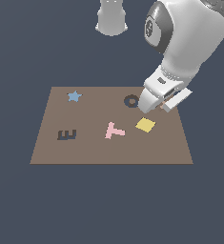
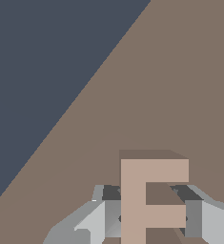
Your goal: Insert a designated object into the corresponding slot on a board.
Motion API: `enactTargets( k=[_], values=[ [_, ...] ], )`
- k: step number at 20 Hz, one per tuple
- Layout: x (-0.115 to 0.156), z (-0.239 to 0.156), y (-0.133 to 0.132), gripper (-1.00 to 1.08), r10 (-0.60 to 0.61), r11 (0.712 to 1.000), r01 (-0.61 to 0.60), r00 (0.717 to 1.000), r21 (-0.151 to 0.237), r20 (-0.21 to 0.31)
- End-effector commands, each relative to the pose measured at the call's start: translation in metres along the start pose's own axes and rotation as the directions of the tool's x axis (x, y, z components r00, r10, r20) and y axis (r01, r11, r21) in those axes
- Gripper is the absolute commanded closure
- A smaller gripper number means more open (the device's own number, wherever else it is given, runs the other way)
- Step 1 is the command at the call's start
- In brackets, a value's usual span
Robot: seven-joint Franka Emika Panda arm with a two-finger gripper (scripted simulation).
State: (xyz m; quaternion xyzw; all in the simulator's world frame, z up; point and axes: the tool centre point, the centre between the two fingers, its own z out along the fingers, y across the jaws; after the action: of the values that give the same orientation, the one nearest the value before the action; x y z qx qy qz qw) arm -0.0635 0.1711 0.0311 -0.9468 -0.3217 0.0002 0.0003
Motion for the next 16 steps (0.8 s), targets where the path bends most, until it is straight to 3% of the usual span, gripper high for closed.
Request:
enactTargets(
  k=[1,5,8,12,16],
  values=[
    [0.010,-0.001,0.010,1.08,0.073,0.997,-0.073,0.997,0.000,0.000],
    [0.028,-0.001,0.032,1.08,0.219,0.976,-0.219,0.976,0.000,-0.001],
    [0.041,-0.002,0.053,1.08,0.346,0.938,-0.346,0.938,0.001,-0.001],
    [0.055,-0.003,0.090,1.08,0.527,0.850,-0.527,0.850,0.001,-0.001],
    [0.061,-0.004,0.126,1.08,0.678,0.735,-0.678,0.735,0.001,-0.002]
  ],
)
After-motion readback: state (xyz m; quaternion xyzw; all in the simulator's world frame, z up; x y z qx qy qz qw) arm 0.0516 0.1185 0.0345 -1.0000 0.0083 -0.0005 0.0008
